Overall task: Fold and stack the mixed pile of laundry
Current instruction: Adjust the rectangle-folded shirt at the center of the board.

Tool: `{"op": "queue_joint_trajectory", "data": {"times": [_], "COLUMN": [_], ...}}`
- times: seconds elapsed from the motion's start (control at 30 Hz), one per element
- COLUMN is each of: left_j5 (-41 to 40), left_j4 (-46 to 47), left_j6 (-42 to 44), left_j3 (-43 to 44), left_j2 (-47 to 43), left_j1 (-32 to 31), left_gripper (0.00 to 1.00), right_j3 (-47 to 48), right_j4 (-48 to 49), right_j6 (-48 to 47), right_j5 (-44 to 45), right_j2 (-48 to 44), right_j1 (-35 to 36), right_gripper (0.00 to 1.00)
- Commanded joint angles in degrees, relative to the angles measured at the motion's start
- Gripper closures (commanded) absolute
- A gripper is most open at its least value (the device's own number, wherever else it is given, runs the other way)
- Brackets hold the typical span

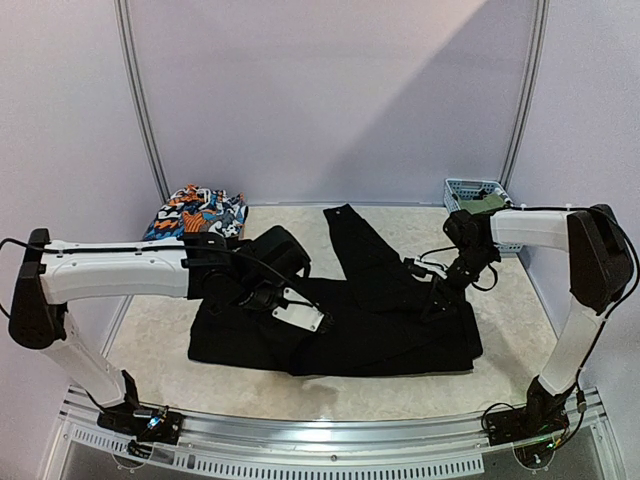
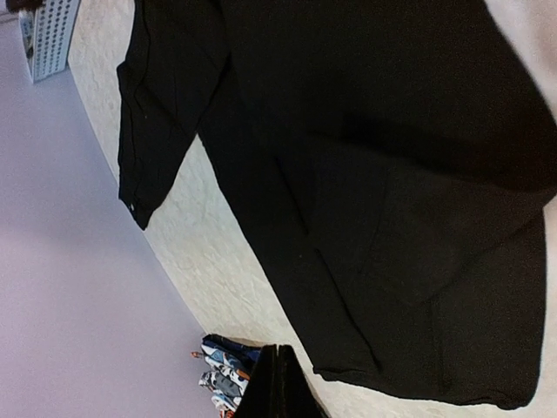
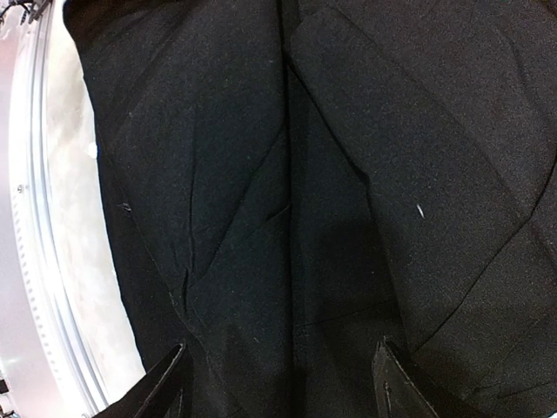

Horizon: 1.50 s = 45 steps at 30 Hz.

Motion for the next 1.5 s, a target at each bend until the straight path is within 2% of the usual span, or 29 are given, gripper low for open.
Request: {"op": "queue_joint_trajectory", "data": {"times": [0.0, 0.1, 0.17, 0.2, 0.23, 0.27, 0.3, 0.47, 0.57, 0.7, 1.0, 1.13, 1.3, 1.47], "left_j5": [-4.76, -6.14, -5.61, -6.21, -8.10, -10.85, -13.91, -8.17, 0.10, 6.93, 9.01, 7.79, 4.25, 4.21], "left_j4": [8.74, 10.75, 11.02, 12.29, 13.33, 13.19, 10.93, -15.30, -23.23, -23.01, -24.84, -26.65, -27.12, -26.69], "left_j6": [4.22, -0.22, -8.75, -15.99, -24.68, -34.27, -44.83, -83.69, -95.88, -99.36, -98.21, -97.87, -97.75, -97.78], "left_j3": [-1.79, -1.24, 0.34, 1.01, 2.12, 3.84, 6.14, 25.85, 33.64, 34.64, 36.92, 37.44, 36.38, 35.61], "left_j2": [-0.64, -1.00, -1.78, -1.89, -1.57, -0.60, 0.92, 15.75, 23.96, 30.20, 36.12, 37.84, 36.74, 36.01], "left_j1": [3.29, 4.72, 5.40, 5.45, 5.06, 4.51, 3.88, 3.42, 2.93, 1.56, 1.33, 1.33, 1.39, 1.50], "left_gripper": [1.00, 1.00, 1.00, 1.00, 0.91, 0.76, 0.68, 0.60, 0.58, 0.55, 0.55, 0.61, 0.75, 0.76], "right_j3": [0.23, 0.14, 0.09, 0.31, 0.81, 1.28, 1.80, 3.37, 3.56, 3.48, 3.12, 3.04, 3.03, 3.21], "right_j4": [0.17, -0.24, -0.78, -1.33, -2.01, -2.46, -2.63, -2.12, -1.94, -1.54, -1.45, -1.60, -1.80, -1.93], "right_j6": [-0.78, -0.83, -0.85, -0.81, -0.71, -0.47, -0.14, 2.06, 4.27, 6.65, 6.95, 6.49, 6.22, 6.10], "right_j5": [-1.23, -1.31, -1.70, -2.39, -3.52, -4.42, -5.04, -4.26, -3.55, -2.47, -3.33, -3.41, -3.68, -3.95], "right_j2": [1.34, 1.27, 1.11, 1.05, 1.07, 1.15, 1.29, 2.07, 2.18, 1.42, 1.70, 1.78, 1.96, 2.35], "right_j1": [0.32, 0.32, 0.36, 0.34, 0.32, 0.32, 0.32, 0.32, -0.05, -1.41, -3.29, -3.35, -3.38, -3.42], "right_gripper": [0.29, 0.29, 0.29, 0.29, 0.29, 0.29, 0.29, 0.29, 0.28, 0.28, 0.28, 0.28, 0.28, 0.28]}}
